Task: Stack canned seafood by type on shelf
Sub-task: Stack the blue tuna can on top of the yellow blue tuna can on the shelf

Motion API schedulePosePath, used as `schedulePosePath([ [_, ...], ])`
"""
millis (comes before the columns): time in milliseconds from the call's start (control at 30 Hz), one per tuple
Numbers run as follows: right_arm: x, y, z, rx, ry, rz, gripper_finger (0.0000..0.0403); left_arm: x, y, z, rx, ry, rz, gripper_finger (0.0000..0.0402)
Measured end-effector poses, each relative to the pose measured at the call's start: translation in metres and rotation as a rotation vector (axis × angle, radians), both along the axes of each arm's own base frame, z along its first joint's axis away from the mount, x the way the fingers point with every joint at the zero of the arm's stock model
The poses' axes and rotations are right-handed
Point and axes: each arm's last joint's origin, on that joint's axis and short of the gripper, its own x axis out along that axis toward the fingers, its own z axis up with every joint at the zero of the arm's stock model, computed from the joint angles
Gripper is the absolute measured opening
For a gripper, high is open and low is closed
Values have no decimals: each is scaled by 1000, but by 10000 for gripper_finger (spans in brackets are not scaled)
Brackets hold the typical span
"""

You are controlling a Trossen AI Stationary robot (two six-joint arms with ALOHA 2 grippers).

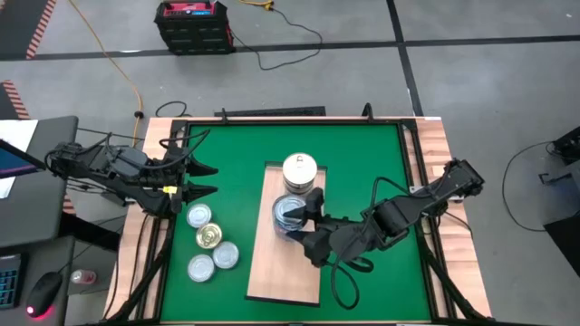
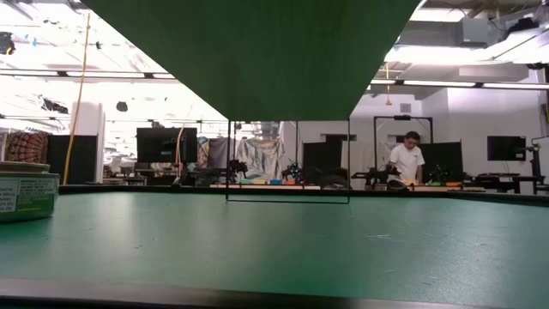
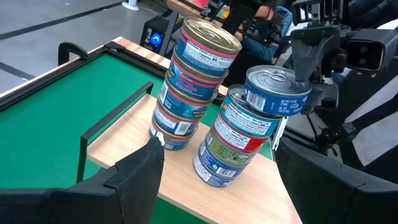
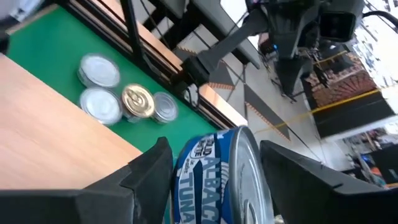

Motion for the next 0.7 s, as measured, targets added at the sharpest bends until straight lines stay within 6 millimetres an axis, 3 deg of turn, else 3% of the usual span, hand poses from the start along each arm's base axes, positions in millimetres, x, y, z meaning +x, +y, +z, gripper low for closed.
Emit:
schedulePosePath([
  [300, 9, -11, -1, 36, 1, 21, 277, 0, 0, 0, 0, 0, 0, 297],
  [467, 13, -9, 8, 70, -89, 44, 277, 0, 0, 0, -14, -1, -8, 297],
  [600, 8, 1, 15, 54, -137, 80, 277, 1, -2, -2, -52, 18, -58, 297],
  [700, -8, 4, 23, 53, -153, 13, 277, 1, -3, -6, -75, 68, -86, 297],
])
